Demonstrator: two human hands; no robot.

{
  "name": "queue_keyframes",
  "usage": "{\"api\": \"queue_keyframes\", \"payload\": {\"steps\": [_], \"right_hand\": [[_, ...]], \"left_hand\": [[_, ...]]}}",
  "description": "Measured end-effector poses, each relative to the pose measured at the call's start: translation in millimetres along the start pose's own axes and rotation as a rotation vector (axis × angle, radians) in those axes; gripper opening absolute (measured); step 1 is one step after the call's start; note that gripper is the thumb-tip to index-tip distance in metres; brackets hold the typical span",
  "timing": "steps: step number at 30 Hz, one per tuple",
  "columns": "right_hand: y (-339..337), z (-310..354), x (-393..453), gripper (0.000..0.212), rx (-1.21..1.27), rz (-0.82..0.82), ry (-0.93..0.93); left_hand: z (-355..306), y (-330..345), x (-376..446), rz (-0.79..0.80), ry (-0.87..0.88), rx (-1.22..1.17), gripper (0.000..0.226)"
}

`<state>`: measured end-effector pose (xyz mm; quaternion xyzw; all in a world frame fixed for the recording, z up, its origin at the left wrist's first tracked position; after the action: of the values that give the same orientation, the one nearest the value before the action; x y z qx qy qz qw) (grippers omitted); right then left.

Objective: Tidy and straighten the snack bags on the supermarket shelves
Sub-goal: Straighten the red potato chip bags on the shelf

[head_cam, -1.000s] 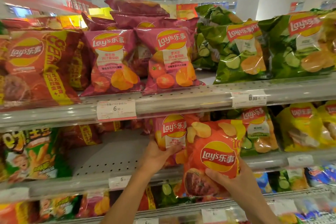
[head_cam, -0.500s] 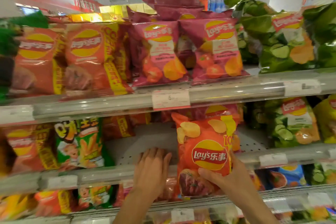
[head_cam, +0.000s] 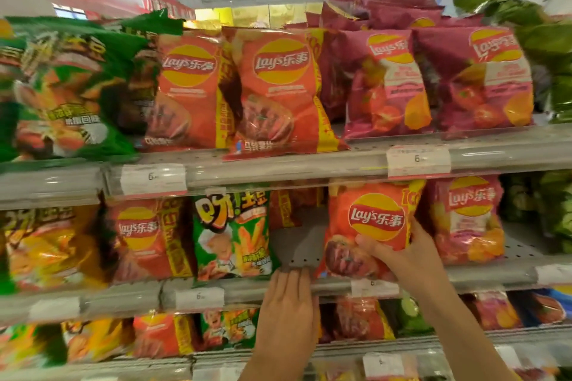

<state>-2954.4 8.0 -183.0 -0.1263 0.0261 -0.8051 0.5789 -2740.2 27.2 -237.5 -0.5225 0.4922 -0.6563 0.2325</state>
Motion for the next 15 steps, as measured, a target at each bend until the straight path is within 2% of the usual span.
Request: {"api": "queue_keyframes", "payload": {"steps": [3, 6, 8, 13, 15], "right_hand": [[14.4, 2.0, 17.5, 0.082, -0.03, -0.009, -0.034], [31.4, -4.2, 35.4, 0.064, -0.06, 0.015, -0.044], [41.3, -11.6, 44.5, 0.061, -0.079, 0.072, -0.04], [53.9, -21.3, 56.5, 0.086, -0.047, 0.236, 0.056], [50.8, -21.0, 62.1, 0.082, -0.059, 0.287, 0.068]], "left_hand": [[1.9, 2.7, -0.8, -0.026, 0.011, 0.005, 0.053], [1.5, 3.8, 2.7, -0.032, 0.02, -0.012, 0.044], [-0.4, 4.9, 2.1, -0.018, 0.011, -0.018, 0.045], [1.1, 7.3, 1.4, 0.001, -0.03, -0.041, 0.047], [-1.1, 7.6, 1.4, 0.001, -0.036, -0.041, 0.045]]}}
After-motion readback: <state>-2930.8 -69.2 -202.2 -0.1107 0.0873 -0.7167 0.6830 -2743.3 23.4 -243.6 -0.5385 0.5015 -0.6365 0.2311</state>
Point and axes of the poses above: each hand's wrist, its own x-axis towards the middle knuckle, its own y-axis out of the palm, z = x × y, the point moved 1 cm from there along x, towards the middle knuckle, and after that the axes turned 4 degrees about -x, right-handed, at the moved point
